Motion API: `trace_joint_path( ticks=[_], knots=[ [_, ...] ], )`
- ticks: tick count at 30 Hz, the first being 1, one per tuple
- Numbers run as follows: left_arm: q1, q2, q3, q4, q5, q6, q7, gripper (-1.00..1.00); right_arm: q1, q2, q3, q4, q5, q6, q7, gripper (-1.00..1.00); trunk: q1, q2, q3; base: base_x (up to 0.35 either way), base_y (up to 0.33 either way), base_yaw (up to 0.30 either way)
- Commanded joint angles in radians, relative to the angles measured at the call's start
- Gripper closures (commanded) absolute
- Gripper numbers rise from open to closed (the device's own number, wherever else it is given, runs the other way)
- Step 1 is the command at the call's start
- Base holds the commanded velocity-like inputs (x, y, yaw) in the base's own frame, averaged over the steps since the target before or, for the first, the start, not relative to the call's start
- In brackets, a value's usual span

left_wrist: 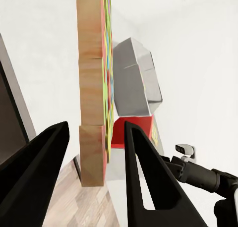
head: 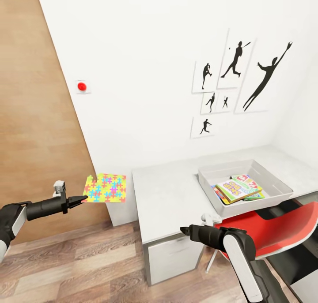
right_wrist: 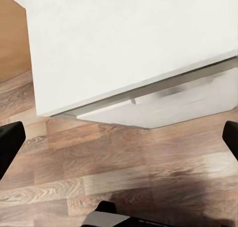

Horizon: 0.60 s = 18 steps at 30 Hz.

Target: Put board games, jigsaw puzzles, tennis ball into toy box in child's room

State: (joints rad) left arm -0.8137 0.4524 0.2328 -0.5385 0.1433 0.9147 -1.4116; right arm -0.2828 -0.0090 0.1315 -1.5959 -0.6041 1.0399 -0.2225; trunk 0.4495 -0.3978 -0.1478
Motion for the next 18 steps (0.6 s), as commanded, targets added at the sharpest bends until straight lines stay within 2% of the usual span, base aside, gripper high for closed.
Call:
trace_joint_path(
  ticks=[1, 7, 11, 18],
  knots=[
    [-0.001, 0.000, 0.000, 0.000, 0.001, 0.010, -0.003, 1.00, -0.002, 0.000, 0.000, -0.001, -0.010, 0.001, -0.011, -1.00, 0.000, -0.002, -0.002, -0.039, 0.000, 0.000],
    [-0.001, 0.000, 0.000, 0.000, 0.001, 0.010, -0.005, 1.00, -0.008, 0.008, -0.001, -0.001, -0.011, -0.004, -0.012, -1.00, 0.000, -0.002, 0.001, -0.015, 0.000, 0.000],
    [-0.001, 0.000, 0.000, 0.000, -0.001, 0.009, -0.032, 1.00, -0.011, 0.020, -0.001, -0.001, -0.011, -0.027, -0.012, -1.00, 0.000, -0.002, 0.007, -0.002, 0.000, 0.000],
    [-0.001, 0.000, 0.000, 0.000, -0.002, 0.007, -0.052, 1.00, -0.012, 0.024, 0.002, -0.001, -0.011, -0.036, -0.012, -1.00, 0.000, -0.002, 0.018, 0.000, 0.000, 0.000]
  ],
)
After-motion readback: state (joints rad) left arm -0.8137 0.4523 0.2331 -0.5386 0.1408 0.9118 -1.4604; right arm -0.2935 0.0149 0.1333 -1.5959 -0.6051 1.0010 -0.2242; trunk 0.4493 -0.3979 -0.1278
